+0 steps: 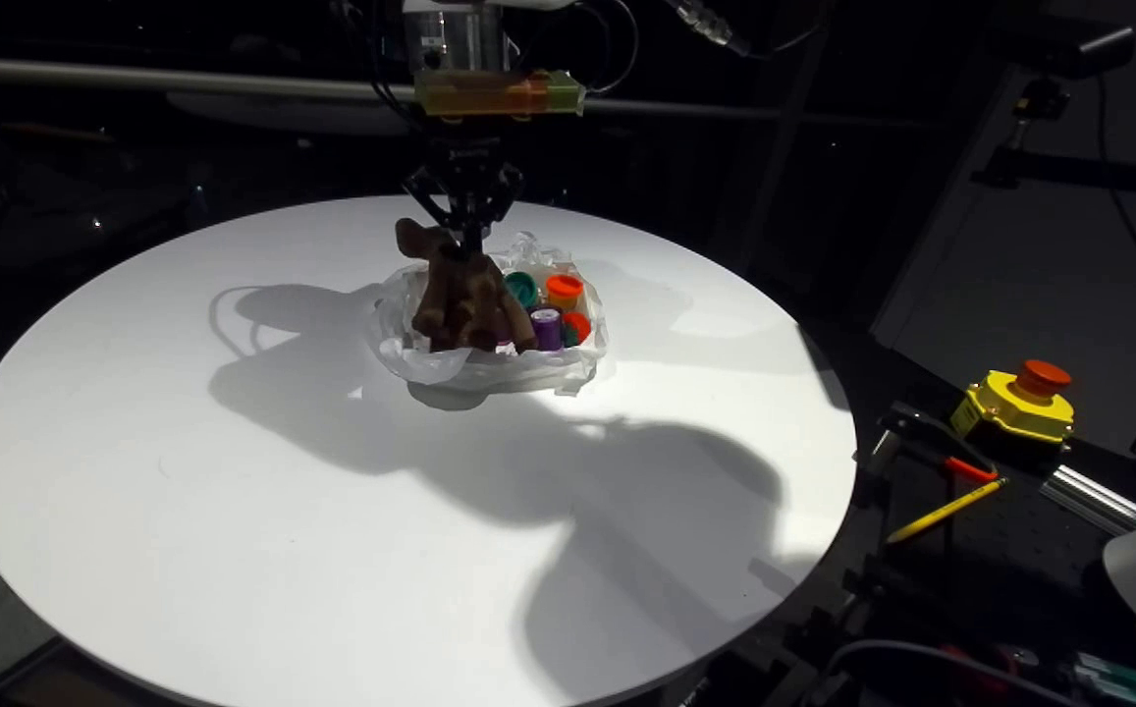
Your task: Remove the things from the plastic bag and put them on the table
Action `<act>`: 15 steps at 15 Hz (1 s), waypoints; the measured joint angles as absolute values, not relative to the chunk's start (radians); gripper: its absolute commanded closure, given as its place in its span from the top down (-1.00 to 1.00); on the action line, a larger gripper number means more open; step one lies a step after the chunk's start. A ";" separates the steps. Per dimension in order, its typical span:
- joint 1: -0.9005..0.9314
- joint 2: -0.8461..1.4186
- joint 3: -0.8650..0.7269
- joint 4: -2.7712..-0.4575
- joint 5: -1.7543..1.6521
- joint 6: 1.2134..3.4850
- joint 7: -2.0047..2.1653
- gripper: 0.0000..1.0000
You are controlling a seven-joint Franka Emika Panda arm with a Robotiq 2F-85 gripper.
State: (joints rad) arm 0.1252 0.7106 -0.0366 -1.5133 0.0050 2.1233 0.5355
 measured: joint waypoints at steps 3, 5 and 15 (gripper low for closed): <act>0.140 0.619 -0.011 -1.581 0.027 2.121 0.519 -0.94; 0.140 0.549 0.021 -1.648 0.065 2.092 0.478 -0.95; 0.139 0.487 0.092 -1.920 0.184 2.073 0.297 -0.88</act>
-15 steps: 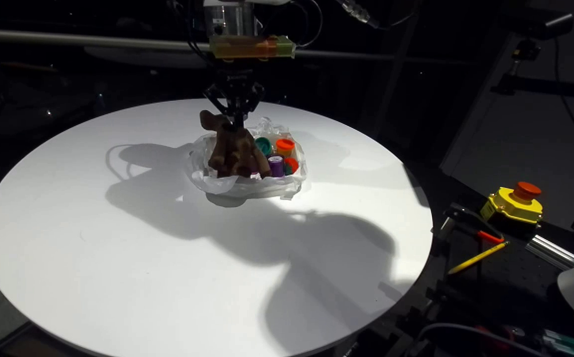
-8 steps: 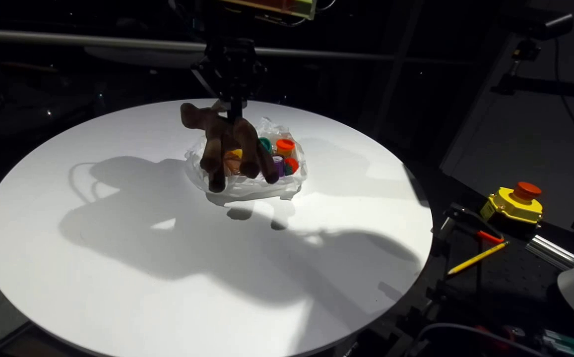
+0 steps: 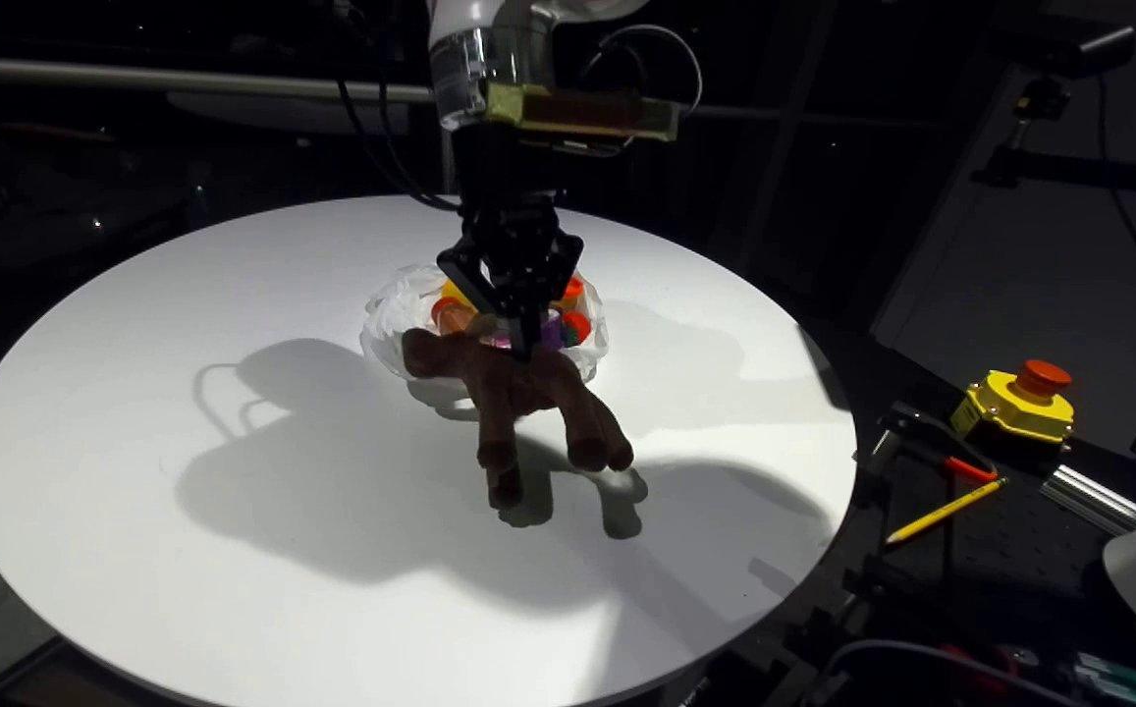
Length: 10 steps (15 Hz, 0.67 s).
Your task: Remove the things from the plastic bag and put them on the table
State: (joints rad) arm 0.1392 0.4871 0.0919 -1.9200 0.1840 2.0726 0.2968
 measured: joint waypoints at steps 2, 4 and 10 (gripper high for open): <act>0.139 0.515 0.092 -1.947 0.190 2.121 0.290 -0.37; 0.138 0.534 0.092 -1.958 0.211 2.147 0.287 -0.08; 0.103 0.492 0.076 -1.931 0.284 2.182 0.297 0.80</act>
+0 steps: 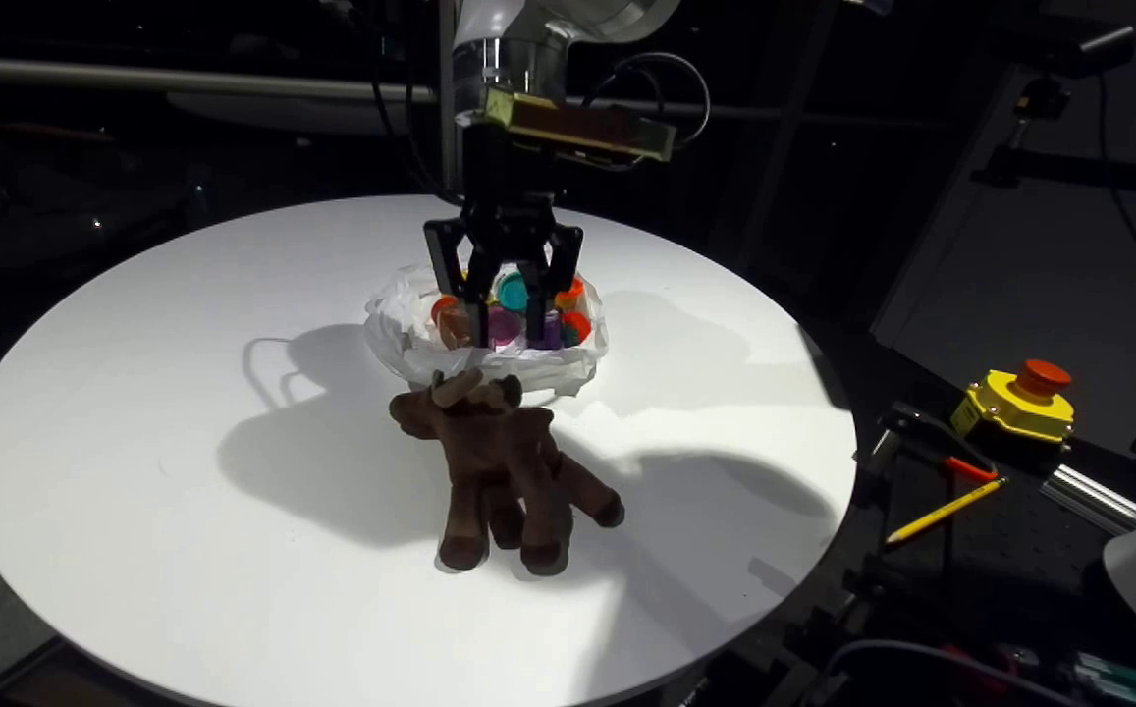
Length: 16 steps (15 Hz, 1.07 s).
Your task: Remove the things from the plastic bag and put them on the table
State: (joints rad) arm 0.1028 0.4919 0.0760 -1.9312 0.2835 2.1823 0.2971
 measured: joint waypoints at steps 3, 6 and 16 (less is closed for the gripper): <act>0.093 0.487 0.046 -1.889 0.282 2.227 0.324 1.00; 0.098 0.514 0.016 -1.847 0.243 2.287 0.356 1.00; 0.141 0.706 -0.029 -1.741 0.129 2.404 0.446 1.00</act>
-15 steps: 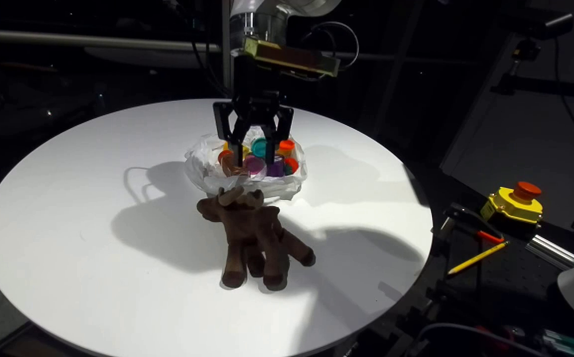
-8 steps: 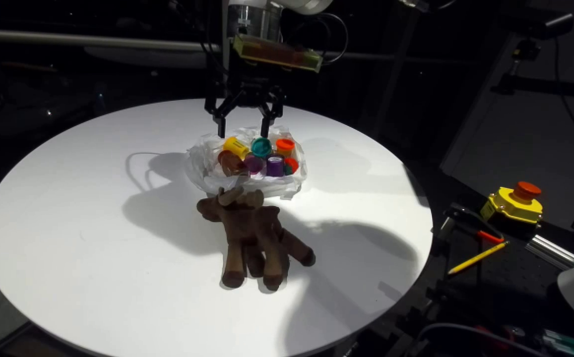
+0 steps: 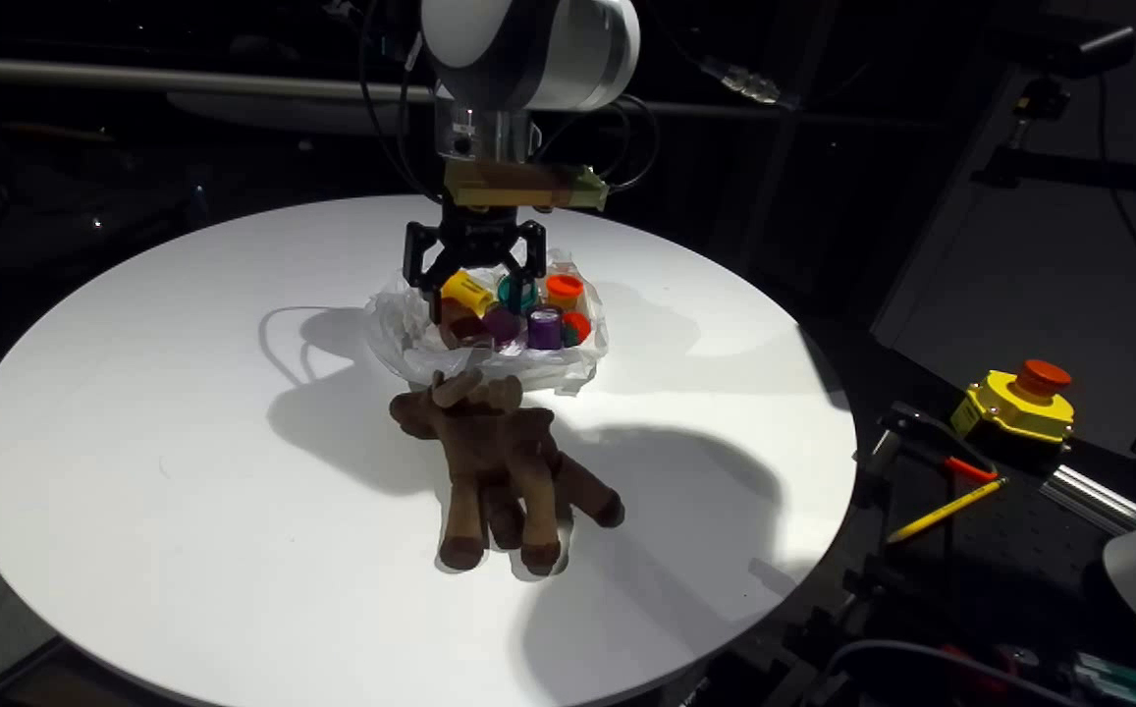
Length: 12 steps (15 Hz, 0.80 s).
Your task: Remove the things from the plastic bag and put them on the table
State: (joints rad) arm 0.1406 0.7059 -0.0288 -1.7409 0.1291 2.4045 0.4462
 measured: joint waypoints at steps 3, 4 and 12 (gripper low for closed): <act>0.145 0.753 -0.032 -1.710 0.129 2.430 0.459 1.00; 0.150 0.769 -0.038 -1.698 0.128 2.438 0.465 1.00; 0.168 0.851 -0.076 -1.605 0.126 2.465 0.498 -0.22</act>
State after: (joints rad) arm 0.1676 0.8515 -0.0763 -1.6055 0.1261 2.4651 0.4978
